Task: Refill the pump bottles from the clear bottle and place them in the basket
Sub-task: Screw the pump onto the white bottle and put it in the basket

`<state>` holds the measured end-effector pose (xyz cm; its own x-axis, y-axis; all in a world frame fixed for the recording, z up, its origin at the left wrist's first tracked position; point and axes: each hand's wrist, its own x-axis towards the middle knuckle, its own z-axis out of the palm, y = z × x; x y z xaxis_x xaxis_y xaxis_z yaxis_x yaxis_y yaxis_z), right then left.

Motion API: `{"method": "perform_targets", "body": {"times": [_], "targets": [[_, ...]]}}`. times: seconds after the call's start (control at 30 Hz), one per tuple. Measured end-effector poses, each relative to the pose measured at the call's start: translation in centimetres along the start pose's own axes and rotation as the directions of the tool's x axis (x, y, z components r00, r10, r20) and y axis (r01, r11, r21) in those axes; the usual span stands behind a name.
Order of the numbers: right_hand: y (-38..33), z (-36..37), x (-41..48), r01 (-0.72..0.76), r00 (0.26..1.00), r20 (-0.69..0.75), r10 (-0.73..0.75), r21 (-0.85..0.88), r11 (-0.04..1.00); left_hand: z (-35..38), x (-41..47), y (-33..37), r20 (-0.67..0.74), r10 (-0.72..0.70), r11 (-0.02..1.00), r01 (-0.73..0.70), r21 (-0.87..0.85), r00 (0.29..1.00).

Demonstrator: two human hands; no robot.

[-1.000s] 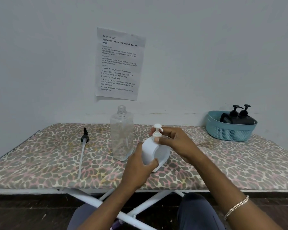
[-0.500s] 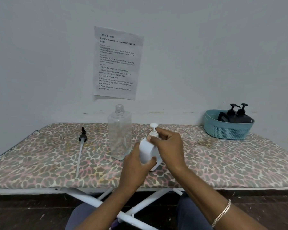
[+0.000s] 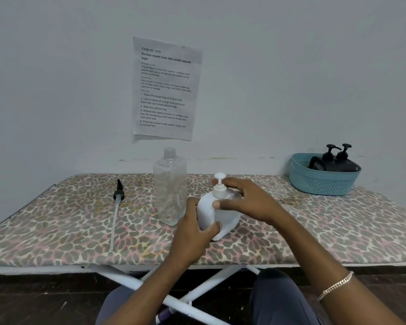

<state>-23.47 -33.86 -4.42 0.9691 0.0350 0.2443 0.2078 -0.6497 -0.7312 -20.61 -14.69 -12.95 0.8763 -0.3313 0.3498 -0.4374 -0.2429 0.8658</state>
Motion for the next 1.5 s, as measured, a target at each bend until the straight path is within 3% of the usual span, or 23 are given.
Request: {"method": "perform_targets", "body": {"times": [0.1, 0.33, 0.5, 0.7, 0.9, 1.17, 1.5], "targets": [[0.5, -1.5, -0.3, -0.044, 0.993, 0.102, 0.054, -0.098, 0.994, -0.3, 0.3, -0.2, 0.042, -0.017, 0.996, 0.021, -0.082, 0.999], [0.4, -3.2, -0.4, -0.016, 0.987, 0.152, 0.044, -0.184, 0.983, -1.0, 0.4, 0.3, 0.092, -0.017, 0.961, 0.041, -0.272, 0.996], [-0.3, -3.7, -0.7, -0.006, 0.983, 0.174, 0.053, -0.262, 0.965, -0.8, 0.3, 0.4, 0.072, -0.025, 0.969, 0.042, -0.243, 0.997], [-0.1, -3.9, -0.6, 0.000, 0.990, 0.136, 0.040, -0.283, 0.959, 0.1, 0.4, 0.2, -0.105, -0.063, 0.989, 0.048, -0.140, 0.992], [0.5, -4.5, -0.5, -0.044, 0.997, 0.053, 0.062, -0.280, 0.959, 1.2, 1.3, 0.8, -0.274, -0.076, 0.997, 0.073, -0.019, 0.959], [0.4, -8.6, -1.2, -0.113, 0.979, -0.195, 0.053, -0.313, 0.943, 4.2, 6.1, 4.9, -0.278, 0.047, 0.996, -0.025, 0.080, 0.959], [3.0, -17.0, 0.9, -0.205, 0.903, -0.429, 0.005, -0.422, 0.883, 11.3, 14.8, 12.0, -0.046, 0.045, 0.998, -0.047, -0.046, 0.998]]}}
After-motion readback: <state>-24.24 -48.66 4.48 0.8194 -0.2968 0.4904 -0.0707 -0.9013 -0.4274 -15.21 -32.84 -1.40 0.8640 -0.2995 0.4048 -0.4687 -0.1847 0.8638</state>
